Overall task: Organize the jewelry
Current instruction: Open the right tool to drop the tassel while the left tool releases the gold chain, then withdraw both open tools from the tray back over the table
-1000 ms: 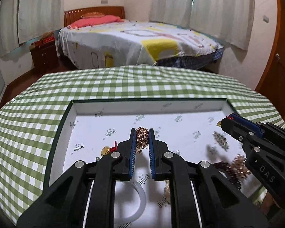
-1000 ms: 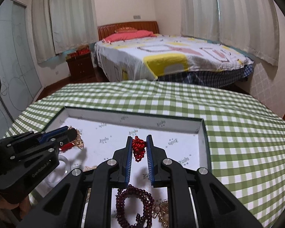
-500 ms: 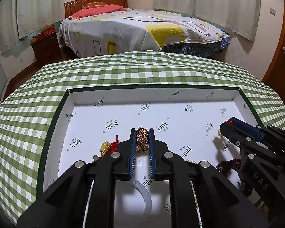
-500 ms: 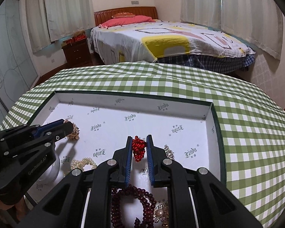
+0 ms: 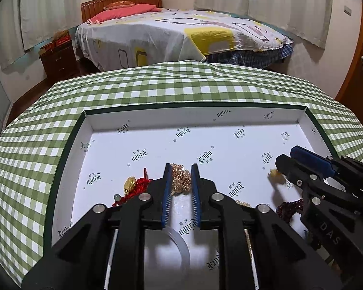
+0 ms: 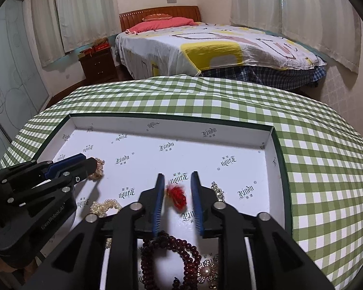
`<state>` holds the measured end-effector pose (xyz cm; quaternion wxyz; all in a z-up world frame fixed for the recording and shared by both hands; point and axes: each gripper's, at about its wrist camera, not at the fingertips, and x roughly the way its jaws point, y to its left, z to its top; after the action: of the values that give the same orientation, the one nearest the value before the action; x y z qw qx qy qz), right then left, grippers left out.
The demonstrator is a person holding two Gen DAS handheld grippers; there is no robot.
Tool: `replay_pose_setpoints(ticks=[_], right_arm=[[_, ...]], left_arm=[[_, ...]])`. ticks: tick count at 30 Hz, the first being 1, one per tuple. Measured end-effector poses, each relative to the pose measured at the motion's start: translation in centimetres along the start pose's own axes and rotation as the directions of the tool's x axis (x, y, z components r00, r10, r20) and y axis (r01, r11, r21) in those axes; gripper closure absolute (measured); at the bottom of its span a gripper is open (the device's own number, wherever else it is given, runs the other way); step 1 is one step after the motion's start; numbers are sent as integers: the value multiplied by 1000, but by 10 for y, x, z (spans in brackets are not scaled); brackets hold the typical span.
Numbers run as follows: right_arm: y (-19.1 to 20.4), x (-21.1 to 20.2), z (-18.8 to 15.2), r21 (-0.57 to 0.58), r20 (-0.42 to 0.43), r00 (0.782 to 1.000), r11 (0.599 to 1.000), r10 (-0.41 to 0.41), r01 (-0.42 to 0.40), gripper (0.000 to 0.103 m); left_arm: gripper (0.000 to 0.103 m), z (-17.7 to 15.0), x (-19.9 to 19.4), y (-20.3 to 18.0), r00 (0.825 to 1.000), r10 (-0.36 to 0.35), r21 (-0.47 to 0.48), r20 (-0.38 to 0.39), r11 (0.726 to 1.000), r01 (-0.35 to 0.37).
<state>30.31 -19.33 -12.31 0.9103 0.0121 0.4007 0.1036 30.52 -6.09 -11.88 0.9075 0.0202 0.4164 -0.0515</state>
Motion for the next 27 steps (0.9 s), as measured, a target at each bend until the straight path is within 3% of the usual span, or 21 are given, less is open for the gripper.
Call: replay_pose_setpoints(ticks=[1, 6, 9, 27], right_arm=[[0, 0, 0, 0, 2, 1000, 1000, -1, 1, 74], [1, -1, 0, -3, 9, 1000, 1000, -3, 3, 67], [1, -3, 0, -4, 13, 1000, 1000, -5, 5, 63], [4, -52, 3, -15, 118, 993, 1000, -21, 23, 45]], left_arm=[[74, 0, -1, 0, 1000, 0, -2, 2, 1000, 0], [71, 1, -3, 0, 1000, 1, -5, 8, 1000, -1], [59, 0, -5, 1, 1000, 1, -9, 15, 1000, -1], [35, 0, -62, 1, 990, 20, -21, 141, 1000, -17]])
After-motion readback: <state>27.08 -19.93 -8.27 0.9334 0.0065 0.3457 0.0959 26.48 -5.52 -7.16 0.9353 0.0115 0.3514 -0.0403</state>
